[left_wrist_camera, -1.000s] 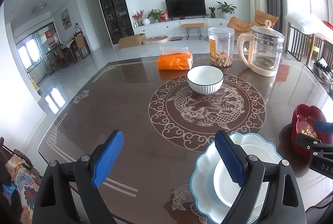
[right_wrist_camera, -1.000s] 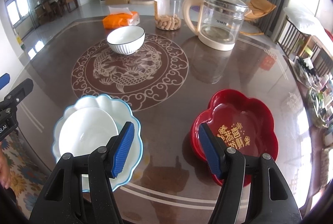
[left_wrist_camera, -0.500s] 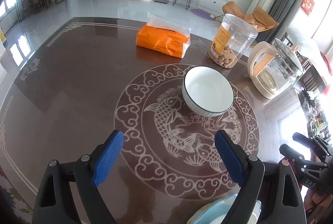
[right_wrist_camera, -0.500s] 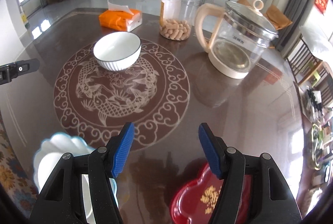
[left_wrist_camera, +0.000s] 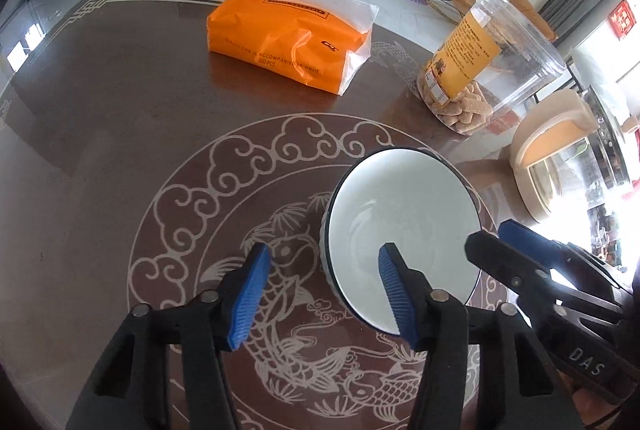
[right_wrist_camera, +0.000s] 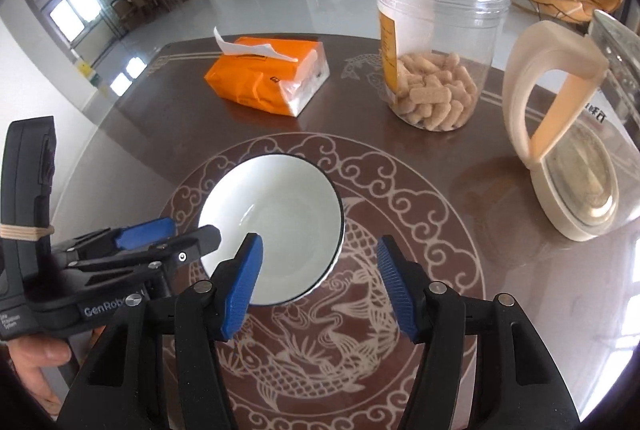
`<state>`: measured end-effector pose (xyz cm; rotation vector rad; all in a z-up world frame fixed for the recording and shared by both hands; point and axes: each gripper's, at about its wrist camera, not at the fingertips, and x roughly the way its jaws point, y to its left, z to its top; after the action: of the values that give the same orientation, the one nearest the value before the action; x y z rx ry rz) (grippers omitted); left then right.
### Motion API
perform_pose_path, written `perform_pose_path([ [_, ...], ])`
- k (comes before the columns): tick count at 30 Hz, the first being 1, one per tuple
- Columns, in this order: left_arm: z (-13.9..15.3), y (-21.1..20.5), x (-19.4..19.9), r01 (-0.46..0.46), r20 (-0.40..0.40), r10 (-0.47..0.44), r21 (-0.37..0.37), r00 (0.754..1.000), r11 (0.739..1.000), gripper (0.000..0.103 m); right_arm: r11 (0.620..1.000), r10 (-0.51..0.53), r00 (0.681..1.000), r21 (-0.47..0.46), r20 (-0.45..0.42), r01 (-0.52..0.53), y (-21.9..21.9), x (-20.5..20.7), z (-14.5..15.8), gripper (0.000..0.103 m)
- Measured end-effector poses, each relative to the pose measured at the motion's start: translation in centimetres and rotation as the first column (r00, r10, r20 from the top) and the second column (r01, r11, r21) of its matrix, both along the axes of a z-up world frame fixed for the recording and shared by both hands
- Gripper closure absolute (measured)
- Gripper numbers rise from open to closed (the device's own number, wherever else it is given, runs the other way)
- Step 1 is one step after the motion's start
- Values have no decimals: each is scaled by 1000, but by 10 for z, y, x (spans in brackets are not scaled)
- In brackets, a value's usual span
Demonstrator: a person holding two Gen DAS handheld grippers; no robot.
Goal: Organize plates and bowls
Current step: 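Close the left tool on the black-rimmed bowl while the right tool grips and lifts it, then carry the black-rimmed bowl with both tools over the nested blue scalloped bowl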
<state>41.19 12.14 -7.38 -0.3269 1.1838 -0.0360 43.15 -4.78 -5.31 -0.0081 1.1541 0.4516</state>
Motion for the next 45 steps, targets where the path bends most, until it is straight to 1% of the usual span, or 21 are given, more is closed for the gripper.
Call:
perform_pose_path([
  [1,-3,-1,3,3,-8,-3,-1,1000,1000,59,1000,-6,1000,3,-21,6,1,6,-7,47],
  [2,-6,-2,5,7,-18,-7,0,1000,1000,63,1000,-11,999,10,-45,12,1,10,-14,47],
  [3,-10,-3,8,12,-28,-12,0,1000,1000,68,1000,-17,998,15,-67,18,-1,13,-20,47],
  [5,-17,-4,10,26,-49,-25,7,999,1000,75,999,-24,995,26,-100,26,-1,17,-30,48],
  [6,-20,-5,11,34,-57,-34,7,998,999,80,999,-23,993,35,-118,27,-1,17,-34,50],
  [7,-22,-4,11,36,-53,-36,-9,998,999,82,999,-22,991,44,-133,28,-2,17,-37,58],
  [8,-22,-4,10,35,-50,-36,-25,998,999,84,998,-21,989,50,-145,28,-2,16,-41,71],
  [9,-22,-4,10,35,-53,-36,-29,998,999,87,998,-22,988,57,-156,31,-3,15,-43,80],
  [10,-21,-6,10,34,-52,-35,-16,998,999,88,997,-29,988,71,-154,40,-5,14,-42,81],
  [15,-8,-16,-6,63,-36,-62,17,997,998,88,993,-70,984,87,-166,85,-15,7,-34,87],
  [20,27,-18,-39,88,2,-88,9,996,996,88,991,-43,987,121,-152,62,-25,-15,-1,87],
  [23,56,-27,-70,109,45,-110,36,993,993,88,993,-17,990,115,-137,33,-30,-43,23,88],
  [26,84,-38,-105,117,105,-123,63,987,991,88,991,-4,992,131,-130,21,-40,-76,45,88],
  [31,117,-54,-158,117,193,-139,122,971,986,88,991,18,992,135,-122,-1,-48,-126,66,88],
  [34,128,-63,-187,107,237,-142,155,961,982,88,991,28,993,131,-115,-13,-51,-155,74,88],
  [37,135,-65,-209,97,264,-140,168,954,981,88,990,32,993,137,-114,-16,-54,-178,78,88],
  [40,138,-70,-230,95,271,-139,169,953,981,88,989,34,993,148,-117,-17,-59,-196,79,88],
  [45,136,-76,-252,99,270,-143,170,952,980,88,989,31,992,150,-120,-13,-67,-220,80,88],
])
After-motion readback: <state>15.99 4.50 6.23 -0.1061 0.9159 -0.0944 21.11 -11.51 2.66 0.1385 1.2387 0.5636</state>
